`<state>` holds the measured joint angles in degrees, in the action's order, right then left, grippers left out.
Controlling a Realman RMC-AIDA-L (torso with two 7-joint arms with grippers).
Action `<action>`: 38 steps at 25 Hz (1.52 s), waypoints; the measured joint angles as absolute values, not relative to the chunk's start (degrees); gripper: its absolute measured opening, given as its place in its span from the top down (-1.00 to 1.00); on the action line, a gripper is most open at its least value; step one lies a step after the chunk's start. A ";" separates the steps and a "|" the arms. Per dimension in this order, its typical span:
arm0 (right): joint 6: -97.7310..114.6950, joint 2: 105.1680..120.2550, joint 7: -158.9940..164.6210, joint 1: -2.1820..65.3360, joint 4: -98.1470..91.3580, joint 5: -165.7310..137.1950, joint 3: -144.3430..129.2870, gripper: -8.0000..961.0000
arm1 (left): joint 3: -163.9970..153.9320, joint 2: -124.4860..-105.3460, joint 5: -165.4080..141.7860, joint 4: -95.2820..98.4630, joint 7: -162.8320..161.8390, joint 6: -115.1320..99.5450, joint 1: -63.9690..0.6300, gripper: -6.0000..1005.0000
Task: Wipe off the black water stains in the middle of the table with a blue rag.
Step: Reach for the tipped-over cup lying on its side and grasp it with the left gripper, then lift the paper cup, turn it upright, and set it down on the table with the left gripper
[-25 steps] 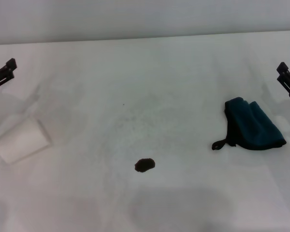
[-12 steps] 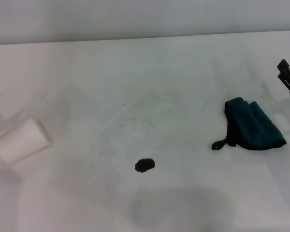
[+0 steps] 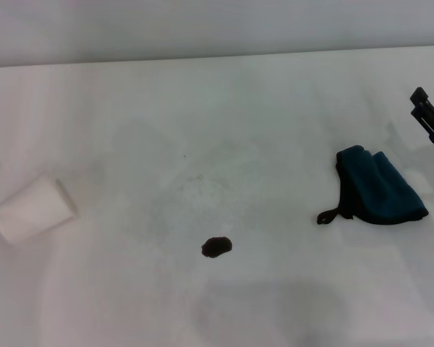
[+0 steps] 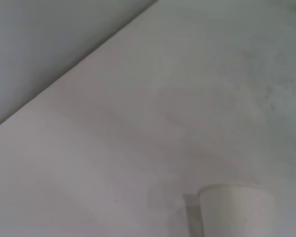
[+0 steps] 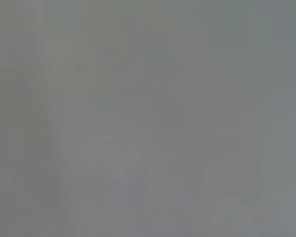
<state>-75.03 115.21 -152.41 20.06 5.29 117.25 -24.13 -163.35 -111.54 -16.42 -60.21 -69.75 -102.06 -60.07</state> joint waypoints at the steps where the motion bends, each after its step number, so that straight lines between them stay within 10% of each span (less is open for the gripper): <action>1: -75.23 115.21 -152.40 20.03 5.38 117.24 -24.17 -0.75 | -163.36 -111.82 -16.42 -59.98 -69.04 -101.59 -60.14 -0.75; 12: -75.71 115.23 -152.00 19.71 5.28 117.24 -24.02 -0.75 | -163.28 -118.51 -17.00 -59.02 -65.09 -95.64 -60.19 -0.75; 38: -75.97 115.13 -151.96 19.58 5.09 117.24 -23.96 -0.73 | -163.13 -118.58 -14.44 -43.92 -64.73 -83.36 -55.74 -0.75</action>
<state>-75.97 115.13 -151.96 19.58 5.09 117.24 -23.96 -163.13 -118.58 -14.44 -43.92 -64.73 -83.36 -55.74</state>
